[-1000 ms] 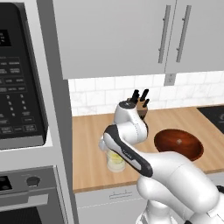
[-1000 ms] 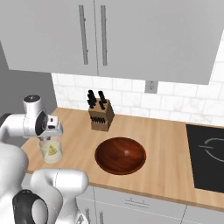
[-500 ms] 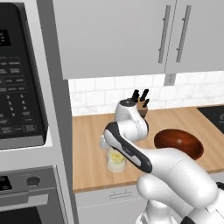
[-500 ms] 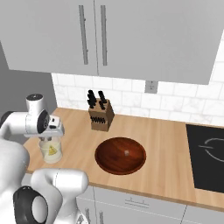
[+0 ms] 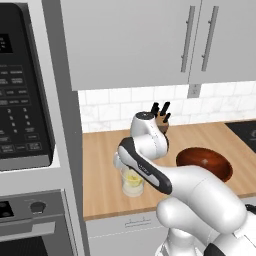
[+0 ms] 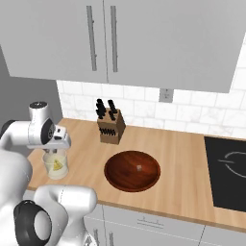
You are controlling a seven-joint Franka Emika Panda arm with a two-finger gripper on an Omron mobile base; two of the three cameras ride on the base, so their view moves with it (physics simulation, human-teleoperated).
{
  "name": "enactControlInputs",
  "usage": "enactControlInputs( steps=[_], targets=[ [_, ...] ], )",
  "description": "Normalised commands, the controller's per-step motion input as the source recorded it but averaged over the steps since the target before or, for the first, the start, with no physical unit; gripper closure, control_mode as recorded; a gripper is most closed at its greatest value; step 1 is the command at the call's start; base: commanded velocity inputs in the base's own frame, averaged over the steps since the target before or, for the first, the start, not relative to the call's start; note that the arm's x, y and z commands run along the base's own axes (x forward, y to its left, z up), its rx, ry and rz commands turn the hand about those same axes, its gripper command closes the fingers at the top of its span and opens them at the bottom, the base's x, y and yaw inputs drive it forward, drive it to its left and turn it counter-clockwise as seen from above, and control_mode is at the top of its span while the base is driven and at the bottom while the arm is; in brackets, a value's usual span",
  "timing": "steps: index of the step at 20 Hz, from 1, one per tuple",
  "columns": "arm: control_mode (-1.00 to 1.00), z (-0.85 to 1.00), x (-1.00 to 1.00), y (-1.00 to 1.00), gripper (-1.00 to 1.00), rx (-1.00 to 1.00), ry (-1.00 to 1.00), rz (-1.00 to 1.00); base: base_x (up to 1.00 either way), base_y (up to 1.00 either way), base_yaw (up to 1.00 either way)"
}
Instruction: Grab a lemon wedge from the fridge and one ice cube from the ice bowl, and put them in the glass of lemonade.
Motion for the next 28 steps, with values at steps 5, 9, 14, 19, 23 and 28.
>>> enactControlInputs(
  steps=[5,9,14,19,23,28],
  targets=[
    [-1.00,0.00,0.02,0.00,-1.00,0.00,0.00,-0.02,0.00,0.00,0.00],
    [-1.00,0.00,0.00,0.00,-1.00,0.00,0.00,0.00,0.00,0.00,0.00],
    [-1.00,0.00,0.00,0.00,-1.00,0.00,0.00,0.00,0.00,0.00,0.00],
    [-1.00,0.00,-0.01,0.00,-1.00,0.00,0.00,0.00,0.00,0.00,0.00],
    [-1.00,0.00,-0.10,0.00,-1.00,0.00,0.00,0.00,0.00,0.00,0.00],
    [-1.00,0.04,-0.12,0.00,-1.00,0.01,0.00,0.00,0.00,0.00,0.00]
  ],
)
